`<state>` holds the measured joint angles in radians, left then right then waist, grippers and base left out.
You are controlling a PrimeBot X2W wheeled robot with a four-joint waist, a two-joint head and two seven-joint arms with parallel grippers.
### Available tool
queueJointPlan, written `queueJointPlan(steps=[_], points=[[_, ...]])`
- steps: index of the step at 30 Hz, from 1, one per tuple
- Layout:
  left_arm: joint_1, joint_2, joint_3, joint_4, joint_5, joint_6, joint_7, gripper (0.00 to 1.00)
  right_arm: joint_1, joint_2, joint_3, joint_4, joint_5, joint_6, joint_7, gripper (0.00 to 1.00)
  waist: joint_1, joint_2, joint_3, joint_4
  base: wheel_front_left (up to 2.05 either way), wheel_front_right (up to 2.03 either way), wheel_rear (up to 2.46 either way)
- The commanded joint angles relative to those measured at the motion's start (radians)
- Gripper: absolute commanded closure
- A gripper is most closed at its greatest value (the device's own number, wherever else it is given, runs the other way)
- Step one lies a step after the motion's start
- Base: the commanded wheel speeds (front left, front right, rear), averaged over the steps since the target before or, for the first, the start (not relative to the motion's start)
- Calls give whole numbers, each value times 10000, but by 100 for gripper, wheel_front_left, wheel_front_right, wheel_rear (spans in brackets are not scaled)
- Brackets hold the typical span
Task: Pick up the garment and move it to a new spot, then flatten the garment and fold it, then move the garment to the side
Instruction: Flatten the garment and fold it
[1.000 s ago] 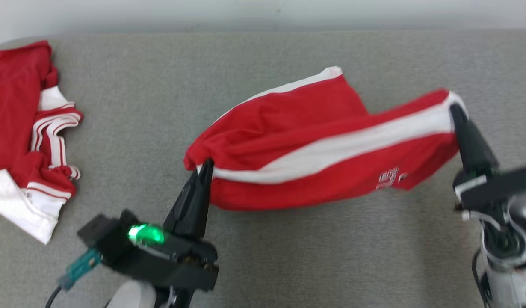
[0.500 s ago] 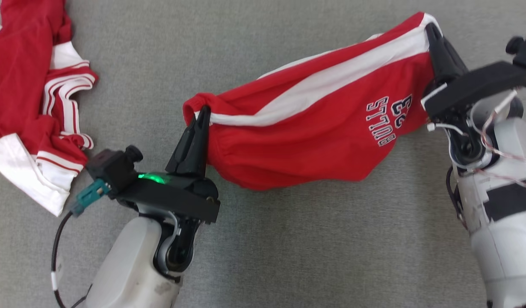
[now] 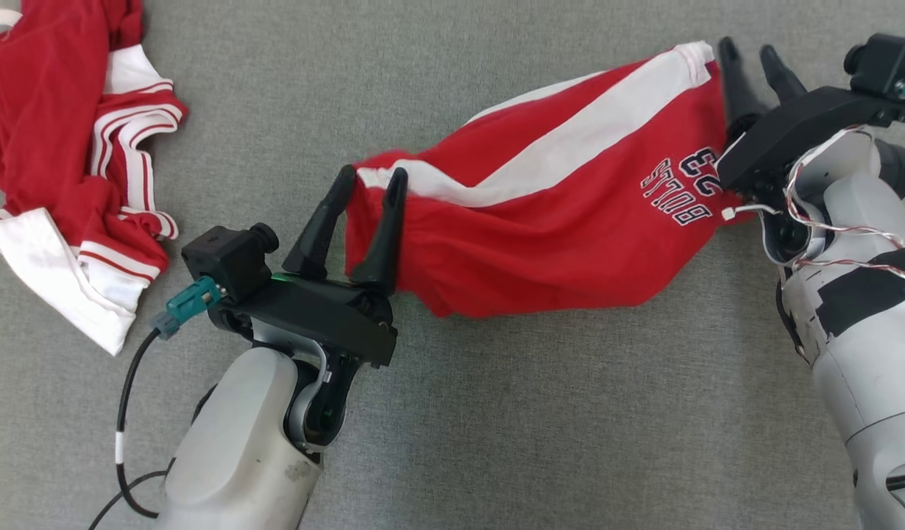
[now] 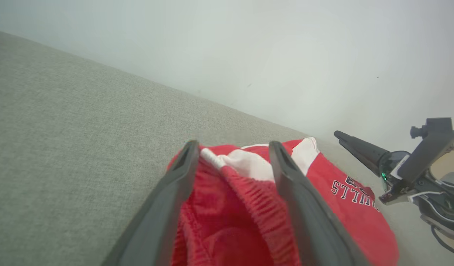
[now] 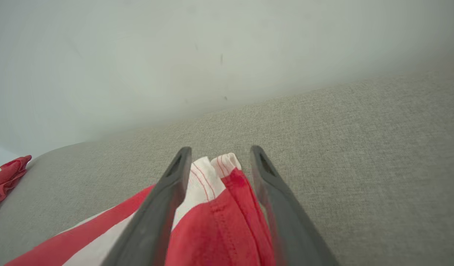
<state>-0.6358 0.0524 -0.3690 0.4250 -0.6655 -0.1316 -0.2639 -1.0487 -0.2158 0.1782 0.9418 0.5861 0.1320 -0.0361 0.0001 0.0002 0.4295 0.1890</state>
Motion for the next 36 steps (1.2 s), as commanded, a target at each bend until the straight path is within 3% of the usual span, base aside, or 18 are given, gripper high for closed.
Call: queueJointPlan(steps=[1, 9, 19, 26, 27, 28, 29, 36], points=[[93, -1, 60, -78, 222, 26, -7, 0, -1, -117, 156, 107, 88, -26, -125, 0, -1, -2, -148, -32, 0, 0, 0], [1053, 88, 744, -992, 1353, 26, -7, 0, 670, -646, 1342, 110, 519, -26, -160, 0, -1, -2, -646, -51, 0, 0, 0], [2864, 37, 3236, -2952, 3487, 57, -7, 0, 1259, -1154, 2361, 306, 1050, -26, 315, 0, -1, -2, -745, 87, 0, 0, 0], [3799, -22, 4019, -3437, 3734, 150, -7, 0, 1310, -1158, 2879, 761, 1202, -26, 742, 0, -1, -2, -787, 301, 0, 0, 0], [3851, -18, 4040, -3424, 3699, 145, -7, 0, 1322, -1148, 2948, 810, 1229, -26, 823, 5, -1, -2, -790, 326, 0, 0, 0], [3891, -19, 4029, -3402, 3692, 144, -7, 0, 1341, -1144, 2982, 842, 1316, -25, 867, 77, -1, -2, -794, 358, 0, 0, 0], [3946, -22, 4006, -3377, 3694, 146, -7, 0, 1371, -1115, 2995, 864, 1410, -25, 915, 100, -1, -2, -809, 380, 0, 0, 0], [4149, -21, 3938, -3342, 3753, 304, -7, 0, 1481, -1116, 3010, 818, 1927, -26, 510, 100, -1, -2, -1122, 259, 0, 0, 0]])
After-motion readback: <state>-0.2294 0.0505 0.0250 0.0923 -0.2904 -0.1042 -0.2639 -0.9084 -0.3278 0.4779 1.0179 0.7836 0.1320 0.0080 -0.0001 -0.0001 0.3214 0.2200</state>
